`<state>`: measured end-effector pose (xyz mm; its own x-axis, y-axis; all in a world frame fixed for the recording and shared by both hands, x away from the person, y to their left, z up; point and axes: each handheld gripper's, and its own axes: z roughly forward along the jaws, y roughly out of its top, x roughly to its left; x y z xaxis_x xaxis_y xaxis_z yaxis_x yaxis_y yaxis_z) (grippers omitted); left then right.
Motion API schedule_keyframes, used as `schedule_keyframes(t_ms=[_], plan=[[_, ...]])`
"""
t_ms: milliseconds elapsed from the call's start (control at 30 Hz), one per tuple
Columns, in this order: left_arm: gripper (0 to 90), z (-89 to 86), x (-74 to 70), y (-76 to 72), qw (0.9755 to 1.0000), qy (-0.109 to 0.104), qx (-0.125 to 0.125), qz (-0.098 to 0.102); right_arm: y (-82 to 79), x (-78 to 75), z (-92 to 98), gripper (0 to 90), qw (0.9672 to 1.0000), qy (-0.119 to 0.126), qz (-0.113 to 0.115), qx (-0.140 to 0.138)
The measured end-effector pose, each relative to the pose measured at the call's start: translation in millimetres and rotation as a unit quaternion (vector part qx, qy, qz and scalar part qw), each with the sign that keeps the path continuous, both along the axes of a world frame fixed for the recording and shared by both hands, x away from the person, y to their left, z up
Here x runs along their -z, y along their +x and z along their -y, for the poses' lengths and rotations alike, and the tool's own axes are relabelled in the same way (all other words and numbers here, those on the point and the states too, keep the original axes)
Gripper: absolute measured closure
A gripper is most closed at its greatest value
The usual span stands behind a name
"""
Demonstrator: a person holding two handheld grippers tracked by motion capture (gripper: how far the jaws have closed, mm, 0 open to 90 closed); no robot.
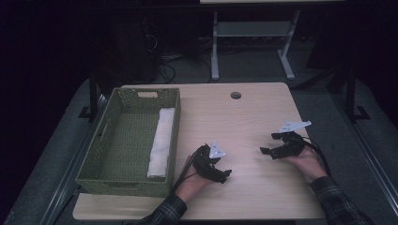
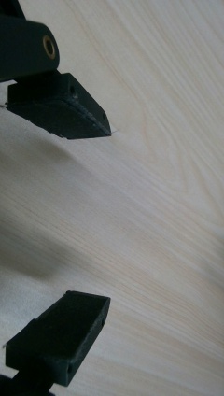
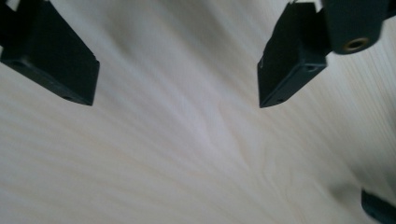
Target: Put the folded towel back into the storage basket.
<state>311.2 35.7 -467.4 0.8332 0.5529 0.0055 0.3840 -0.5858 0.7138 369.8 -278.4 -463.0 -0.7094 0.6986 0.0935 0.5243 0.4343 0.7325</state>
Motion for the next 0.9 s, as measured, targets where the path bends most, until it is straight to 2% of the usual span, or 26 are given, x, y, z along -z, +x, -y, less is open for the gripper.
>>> schedule_keyframes(t_ms=[67,200,400,500,600,900], plan=[[14.5,0.5,2.0,0.1,1.0000,0.002,0.000,-0.003,-2.6,5.4,2.4,8.4,0.9999,-0.008,-0.009,0.002],[14.0,1.2,5.0,0.1,1.0000,0.008,0.002,-0.003,-9.2,14.2,5.5,3.9,0.9994,-0.032,0.000,0.016],[12.9,0.6,8.6,0.5,0.9999,0.008,0.004,-0.005,-12.9,18.7,4.1,1.9,0.9985,-0.049,0.005,0.022],[12.4,0.9,9.5,-0.1,1.0000,0.004,0.005,-0.006,-13.8,20.8,4.6,1.8,0.9989,-0.036,0.001,0.029],[12.3,-0.1,11.2,-0.8,1.0000,-0.004,0.006,-0.002,-13.8,21.0,4.4,1.8,0.9989,-0.036,0.002,0.030],[12.2,-0.8,11.6,0.0,1.0000,-0.005,-0.005,0.002,-13.7,21.1,4.8,1.8,0.9989,-0.036,0.002,0.029]])
